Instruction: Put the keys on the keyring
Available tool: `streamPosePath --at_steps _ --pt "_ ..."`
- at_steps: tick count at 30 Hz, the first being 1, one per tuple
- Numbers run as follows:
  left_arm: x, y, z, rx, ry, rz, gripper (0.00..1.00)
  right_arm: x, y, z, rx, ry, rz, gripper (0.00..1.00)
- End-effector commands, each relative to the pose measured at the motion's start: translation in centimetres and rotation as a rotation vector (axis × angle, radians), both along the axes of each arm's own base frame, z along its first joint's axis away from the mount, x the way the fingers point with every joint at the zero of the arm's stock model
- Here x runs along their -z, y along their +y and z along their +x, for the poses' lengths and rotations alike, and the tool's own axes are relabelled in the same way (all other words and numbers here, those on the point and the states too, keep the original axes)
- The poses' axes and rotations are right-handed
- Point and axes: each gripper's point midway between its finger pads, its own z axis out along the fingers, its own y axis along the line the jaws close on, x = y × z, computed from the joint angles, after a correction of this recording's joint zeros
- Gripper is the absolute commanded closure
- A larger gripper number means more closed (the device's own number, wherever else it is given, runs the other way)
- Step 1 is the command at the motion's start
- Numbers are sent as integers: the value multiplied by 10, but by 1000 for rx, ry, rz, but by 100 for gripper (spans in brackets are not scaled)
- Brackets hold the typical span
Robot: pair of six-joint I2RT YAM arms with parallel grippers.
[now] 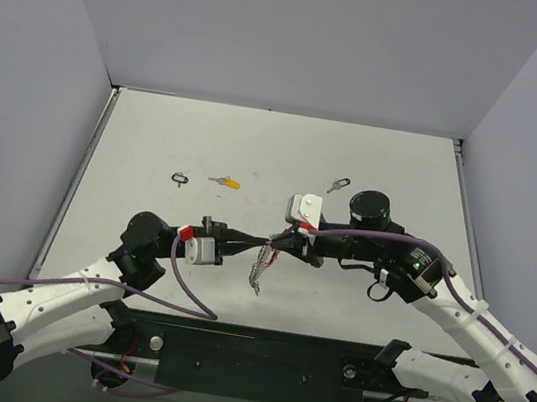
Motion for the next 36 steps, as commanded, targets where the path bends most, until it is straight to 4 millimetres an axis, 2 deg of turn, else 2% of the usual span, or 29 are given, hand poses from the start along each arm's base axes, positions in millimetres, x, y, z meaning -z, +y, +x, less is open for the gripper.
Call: streamPosePath --at_steps 1,11,25,36 --pt "-55 5 -14 20 -141 -122 100 -12 3 13 75 54 39 100" --pt "-58 8 -14 10 -146 -132 100 -22 3 22 117 152 110 100" --pt "-60 10 -12 -4 -144 -143 100 -37 5 22 119 257 196 100" --pt "-62 12 -9 -21 -140 -156 100 -37 3 24 129 277 207 100"
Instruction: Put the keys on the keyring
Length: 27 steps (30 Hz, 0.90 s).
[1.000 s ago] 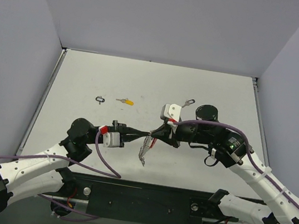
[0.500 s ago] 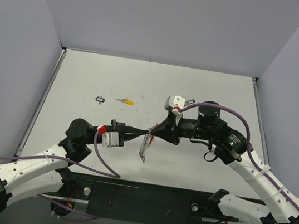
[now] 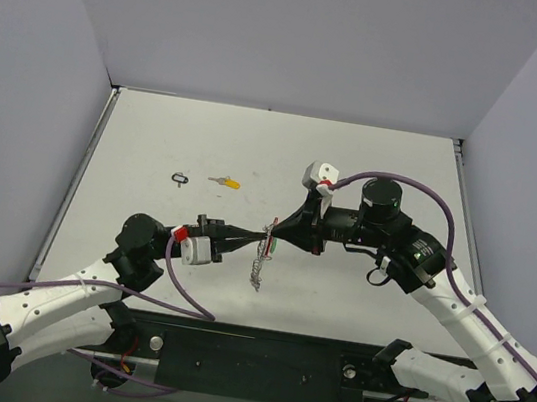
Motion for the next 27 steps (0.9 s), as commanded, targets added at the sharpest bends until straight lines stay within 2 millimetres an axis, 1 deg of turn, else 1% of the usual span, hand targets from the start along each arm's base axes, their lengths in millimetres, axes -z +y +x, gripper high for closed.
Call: streamPosePath --at_steps 1,6,9,10,14,16,20,23,24,25,26,27 --pt "-48 7 -13 27 -108 -111 100 -15 3 8 18 -31 54 100" --pt "-49 9 -12 17 -109 -120 100 -8 1 11 32 -8 36 100" --pt "-51 10 -11 10 -109 -130 100 1 0 12 39 15 10 100" --pt "-52 11 -11 9 -106 -133 100 0 -1 12 43 17 13 100" --pt "-55 14 -10 2 -102 -153 100 6 -3 18 70 47 3 100" --pt "-57 15 -9 -2 -98 -165 100 12 -3 19 93 101 -3 100" --pt "-62 19 -7 -6 -89 -191 100 17 -4 21 115 138 -6 100" --pt "-64 20 -7 -4 -76 -212 100 15 -1 24 128 174 17 100" --pt "-66 22 -6 -5 -67 -229 100 18 1 25 137 206 23 100" --pt "-66 22 -6 -3 -60 -235 100 15 3 25 134 212 39 100" --pt "-69 25 -4 -7 -51 -253 100 17 4 24 140 245 45 100" --pt "-71 26 -3 -10 -45 -265 100 11 7 26 138 239 72 100"
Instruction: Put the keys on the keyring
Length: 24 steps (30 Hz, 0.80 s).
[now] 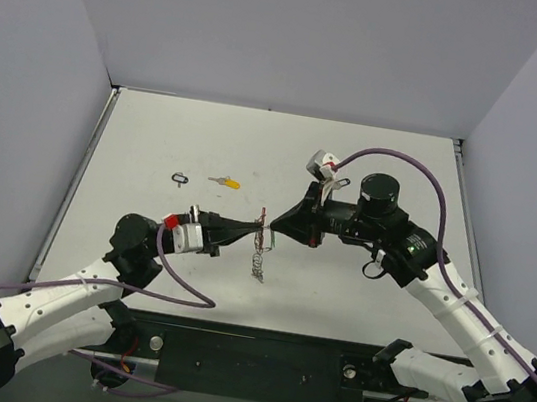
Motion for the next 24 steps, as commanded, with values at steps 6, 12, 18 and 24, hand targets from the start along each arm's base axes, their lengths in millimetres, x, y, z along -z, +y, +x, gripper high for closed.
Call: streamPosePath --at_steps 6,12,18,24 --pt "-69 24 -5 27 2 -309 100 -6 15 10 68 178 113 100" --pt "-73 33 4 36 102 -455 100 -10 19 14 99 216 139 100" --pt "-61 33 13 -1 192 -560 100 -14 19 17 130 231 148 100" --pt "-57 24 11 -5 197 -555 100 -12 10 24 184 236 144 88"
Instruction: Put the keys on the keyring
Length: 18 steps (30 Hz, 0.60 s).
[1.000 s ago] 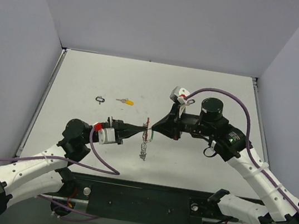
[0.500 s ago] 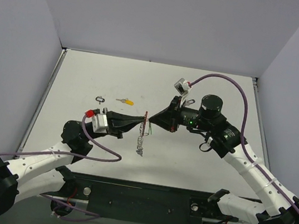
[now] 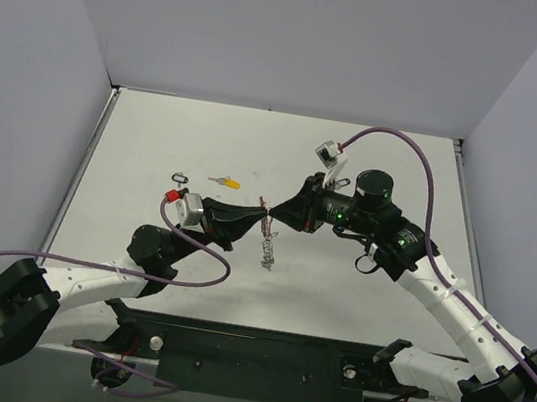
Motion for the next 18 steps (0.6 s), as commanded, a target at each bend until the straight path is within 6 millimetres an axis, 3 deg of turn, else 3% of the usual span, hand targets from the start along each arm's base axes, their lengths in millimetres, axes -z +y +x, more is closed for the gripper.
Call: streamPosePath --at_steps 1,4,9,11,12,13,18 --pt "-71 26 -32 4 -216 -256 100 -20 2 -5 -18 -31 63 79" --pt "-70 24 -31 8 -213 -235 100 -24 -10 2 1 -51 60 64" --pt "-72 21 -33 24 -215 -223 100 -35 -25 -4 -96 -194 35 43" --pt "-72 19 -37 44 -222 -208 100 -45 -34 -6 -138 -295 -6 40" --pt "-70 15 -38 60 -220 -188 100 -37 -39 -11 -170 -301 -48 39" --pt "-69 13 -39 71 -221 -179 100 -44 -41 -15 -243 -436 -80 38" --pt "-67 0 -53 186 -247 -123 100 -31 -51 -47 -491 -559 -105 40"
